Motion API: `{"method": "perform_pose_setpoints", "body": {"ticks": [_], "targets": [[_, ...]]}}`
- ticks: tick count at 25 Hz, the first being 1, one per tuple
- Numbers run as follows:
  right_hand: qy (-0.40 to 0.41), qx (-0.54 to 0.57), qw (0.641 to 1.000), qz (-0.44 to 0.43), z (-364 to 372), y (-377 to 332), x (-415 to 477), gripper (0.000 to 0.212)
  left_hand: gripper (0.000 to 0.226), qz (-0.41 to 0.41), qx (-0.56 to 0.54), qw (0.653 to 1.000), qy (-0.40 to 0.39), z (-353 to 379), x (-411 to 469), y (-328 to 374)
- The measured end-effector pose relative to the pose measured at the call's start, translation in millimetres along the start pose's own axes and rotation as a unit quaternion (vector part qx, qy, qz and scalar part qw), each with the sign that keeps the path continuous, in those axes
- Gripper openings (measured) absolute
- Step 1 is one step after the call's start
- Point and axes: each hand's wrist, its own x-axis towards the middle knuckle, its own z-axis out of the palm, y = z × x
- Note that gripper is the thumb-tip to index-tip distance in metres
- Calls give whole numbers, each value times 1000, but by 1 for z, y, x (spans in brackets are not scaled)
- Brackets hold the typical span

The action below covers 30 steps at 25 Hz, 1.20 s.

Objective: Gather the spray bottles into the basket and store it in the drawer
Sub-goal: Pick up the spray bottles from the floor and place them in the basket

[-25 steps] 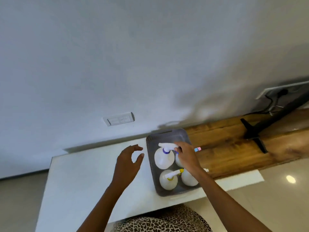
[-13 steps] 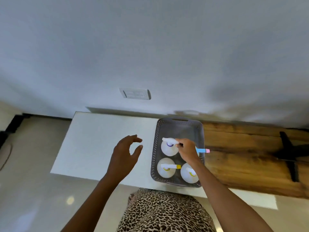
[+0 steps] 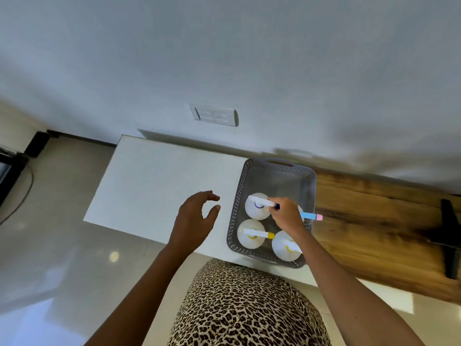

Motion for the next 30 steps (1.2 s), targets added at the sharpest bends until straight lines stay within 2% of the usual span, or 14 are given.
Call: {"method": "perform_pose_setpoints", "body": {"ticks": [7, 12, 17, 20, 26, 30], "targets": [[19, -52, 998, -41, -5, -25, -13, 46, 22, -5, -21, 999, 31, -8, -13, -7], [23, -44, 994, -100, 4, -62, -41, 40, 23, -19, -38, 996, 75, -26, -46, -22], [-19, -40, 981, -186, 33, -115, -83, 33, 23, -45, -61, 985, 153, -63, -106, -58], [-49, -65, 963, -258, 61, -151, -121, 32, 23, -72, -72, 973, 207, -87, -166, -92], [-142, -78, 920, -357, 143, -210, -233, 28, 20, -160, -84, 921, 346, -121, -322, -157], [-244, -111, 849, -456, 222, -252, -332, 27, 20, -255, -93, 852, 448, -139, -441, -205]]}}
